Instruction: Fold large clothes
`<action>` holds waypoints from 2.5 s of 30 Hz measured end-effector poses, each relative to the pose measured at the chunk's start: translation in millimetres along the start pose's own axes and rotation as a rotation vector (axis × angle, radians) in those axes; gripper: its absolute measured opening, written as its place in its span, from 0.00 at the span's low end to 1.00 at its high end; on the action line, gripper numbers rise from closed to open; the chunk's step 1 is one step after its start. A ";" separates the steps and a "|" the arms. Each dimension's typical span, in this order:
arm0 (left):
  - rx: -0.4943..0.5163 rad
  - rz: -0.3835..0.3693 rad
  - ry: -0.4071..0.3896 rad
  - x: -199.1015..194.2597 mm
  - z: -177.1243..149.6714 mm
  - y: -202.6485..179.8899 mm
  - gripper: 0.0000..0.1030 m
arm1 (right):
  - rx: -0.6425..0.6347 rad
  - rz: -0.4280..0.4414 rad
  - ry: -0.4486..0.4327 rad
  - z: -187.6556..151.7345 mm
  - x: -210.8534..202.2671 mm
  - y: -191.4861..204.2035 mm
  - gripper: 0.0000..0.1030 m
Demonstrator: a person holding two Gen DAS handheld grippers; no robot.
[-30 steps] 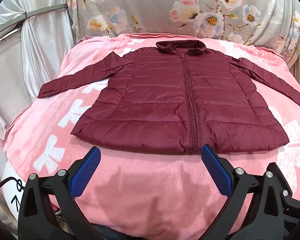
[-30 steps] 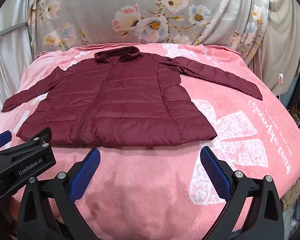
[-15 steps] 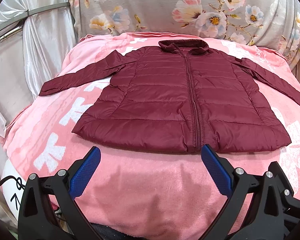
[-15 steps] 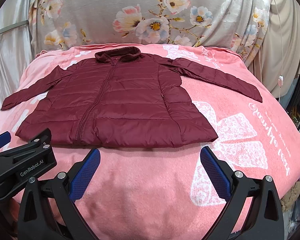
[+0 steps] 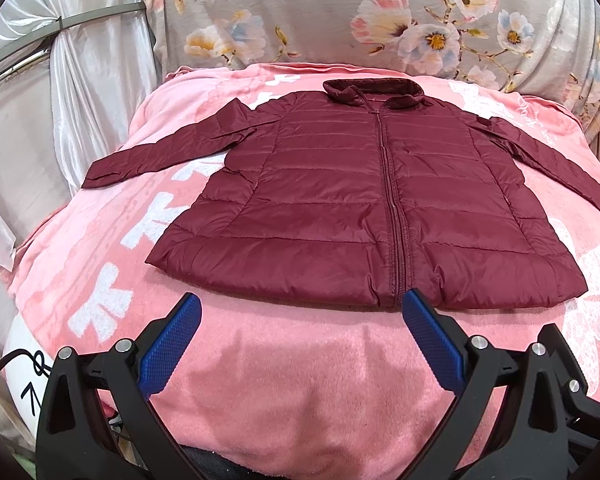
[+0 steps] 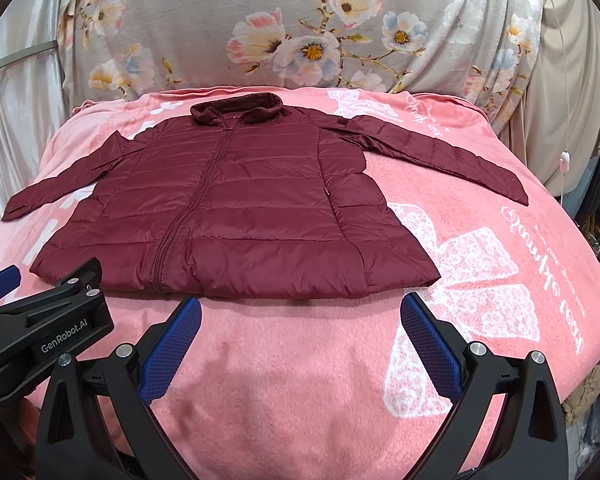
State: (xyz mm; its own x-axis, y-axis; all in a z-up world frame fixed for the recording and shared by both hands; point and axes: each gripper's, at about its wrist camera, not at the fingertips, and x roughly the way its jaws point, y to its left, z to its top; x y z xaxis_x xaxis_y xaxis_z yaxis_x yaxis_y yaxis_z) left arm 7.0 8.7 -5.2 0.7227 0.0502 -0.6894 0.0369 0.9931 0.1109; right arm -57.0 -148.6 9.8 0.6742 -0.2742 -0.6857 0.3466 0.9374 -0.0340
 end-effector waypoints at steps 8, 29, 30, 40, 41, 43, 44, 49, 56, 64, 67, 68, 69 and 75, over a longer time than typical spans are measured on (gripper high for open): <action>-0.003 0.002 0.001 0.7 0.6 2.1 0.95 | -0.001 0.000 0.000 0.1 1.2 0.9 0.95; -0.003 0.002 0.000 1.4 0.9 4.3 0.95 | -0.001 0.003 0.000 -0.8 0.5 2.4 0.95; -0.003 0.003 0.000 1.6 0.9 4.6 0.95 | -0.002 0.003 0.000 -0.8 0.6 2.8 0.95; -0.006 0.003 0.003 4.6 -0.1 9.4 0.94 | -0.002 0.004 0.004 -2.3 3.2 4.3 0.95; -0.007 0.003 0.003 4.6 -0.2 9.7 0.94 | -0.002 0.004 0.004 -2.3 3.0 3.6 0.95; -0.007 0.003 0.003 5.1 -0.1 10.4 0.94 | -0.002 0.004 0.004 -2.3 3.2 4.2 0.95; -0.006 0.004 0.003 4.7 -0.2 9.5 0.94 | -0.002 0.004 0.004 -2.4 3.4 4.7 0.95; -0.007 0.003 0.003 4.6 -0.3 9.4 0.94 | -0.001 0.005 0.005 -2.3 3.0 4.0 0.95; -0.006 0.003 0.003 4.9 -0.1 10.3 0.94 | -0.001 0.005 0.005 -2.3 3.3 4.7 0.95; -0.002 -0.003 0.011 9.2 -3.0 10.1 0.94 | -0.002 0.011 0.007 -2.7 6.8 6.0 0.95; 0.004 -0.006 0.015 11.1 -2.9 4.5 0.94 | 0.001 0.009 0.007 -3.2 9.5 7.6 0.95; 0.007 -0.005 0.015 12.1 -2.8 3.4 0.94 | 0.001 0.009 0.007 -3.3 10.5 8.4 0.95; 0.008 -0.005 0.016 12.5 -1.0 0.8 0.94 | 0.000 0.010 0.007 -3.3 11.2 8.7 0.95; 0.013 -0.003 0.024 18.7 4.6 -5.3 0.95 | 0.013 0.028 0.024 -3.7 24.4 -0.1 0.95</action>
State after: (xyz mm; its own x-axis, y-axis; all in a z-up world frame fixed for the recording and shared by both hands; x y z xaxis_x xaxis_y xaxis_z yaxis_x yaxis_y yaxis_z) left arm 23.5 3.9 -15.4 0.7058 0.0499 -0.7066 0.0483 0.9918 0.1183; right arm -42.9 -154.6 -9.7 0.6679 -0.2426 -0.7036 0.3364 0.9417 -0.0055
